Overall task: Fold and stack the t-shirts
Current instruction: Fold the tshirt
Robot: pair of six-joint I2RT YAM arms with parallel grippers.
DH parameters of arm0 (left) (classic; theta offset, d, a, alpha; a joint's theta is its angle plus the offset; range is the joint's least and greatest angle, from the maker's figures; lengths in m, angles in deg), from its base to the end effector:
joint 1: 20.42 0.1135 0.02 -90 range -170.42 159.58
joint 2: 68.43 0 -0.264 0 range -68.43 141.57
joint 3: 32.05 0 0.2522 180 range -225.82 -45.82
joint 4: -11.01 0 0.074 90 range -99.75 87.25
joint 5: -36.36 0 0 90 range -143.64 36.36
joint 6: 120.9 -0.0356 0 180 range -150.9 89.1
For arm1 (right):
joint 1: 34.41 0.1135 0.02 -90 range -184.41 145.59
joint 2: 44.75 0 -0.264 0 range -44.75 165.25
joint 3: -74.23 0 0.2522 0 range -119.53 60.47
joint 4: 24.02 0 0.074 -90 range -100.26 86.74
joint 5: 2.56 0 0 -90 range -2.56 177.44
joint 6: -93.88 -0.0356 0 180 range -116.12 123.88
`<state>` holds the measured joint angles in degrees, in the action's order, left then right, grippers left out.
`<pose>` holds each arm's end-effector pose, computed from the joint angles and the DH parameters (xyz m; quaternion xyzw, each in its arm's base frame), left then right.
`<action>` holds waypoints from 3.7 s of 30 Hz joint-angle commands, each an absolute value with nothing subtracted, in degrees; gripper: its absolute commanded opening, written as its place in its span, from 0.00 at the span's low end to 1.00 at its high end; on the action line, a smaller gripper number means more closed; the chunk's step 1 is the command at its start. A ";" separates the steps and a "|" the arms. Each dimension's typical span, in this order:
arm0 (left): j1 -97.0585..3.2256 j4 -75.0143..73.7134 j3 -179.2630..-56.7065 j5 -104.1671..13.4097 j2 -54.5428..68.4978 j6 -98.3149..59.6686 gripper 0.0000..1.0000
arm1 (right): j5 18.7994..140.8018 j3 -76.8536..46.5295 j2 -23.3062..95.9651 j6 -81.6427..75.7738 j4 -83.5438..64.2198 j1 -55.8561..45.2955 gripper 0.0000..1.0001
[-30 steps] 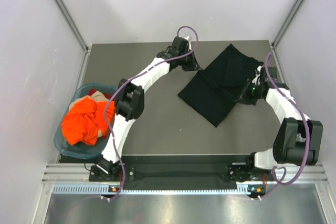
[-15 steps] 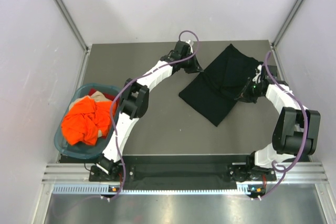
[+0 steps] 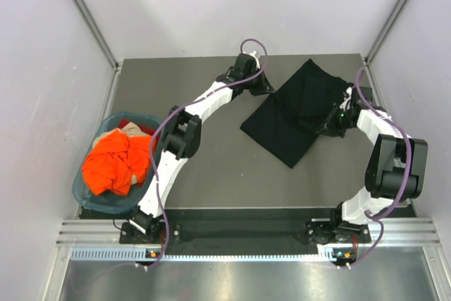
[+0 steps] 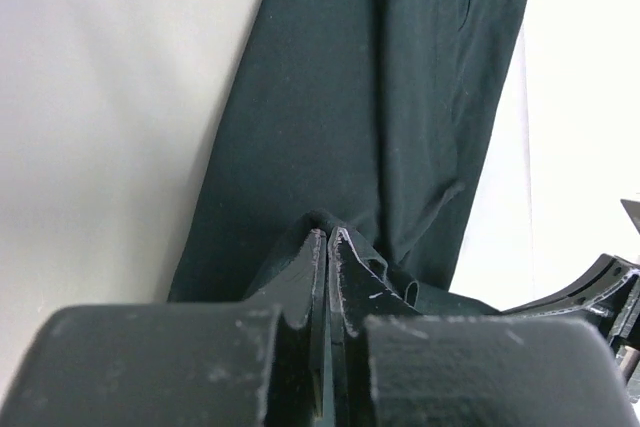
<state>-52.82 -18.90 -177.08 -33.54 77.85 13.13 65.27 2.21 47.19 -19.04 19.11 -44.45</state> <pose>0.4862 -0.3231 0.1990 -0.0016 0.8619 -0.4186 0.2860 0.3121 -0.0416 0.1961 0.2278 0.9278 0.2114 0.2063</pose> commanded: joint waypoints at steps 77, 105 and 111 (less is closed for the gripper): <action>-45.91 -36.77 -150.58 -25.78 59.71 -8.41 0.70 | 59.06 17.57 31.63 -26.26 16.91 -41.55 1.00; -48.45 -44.06 -156.73 -26.75 68.33 -8.84 0.48 | 61.34 38.67 32.59 -42.88 -6.21 -38.45 0.55; -48.54 -40.90 -154.19 -26.39 67.45 -7.70 0.35 | 60.37 39.12 34.78 -42.61 -8.32 -38.36 0.35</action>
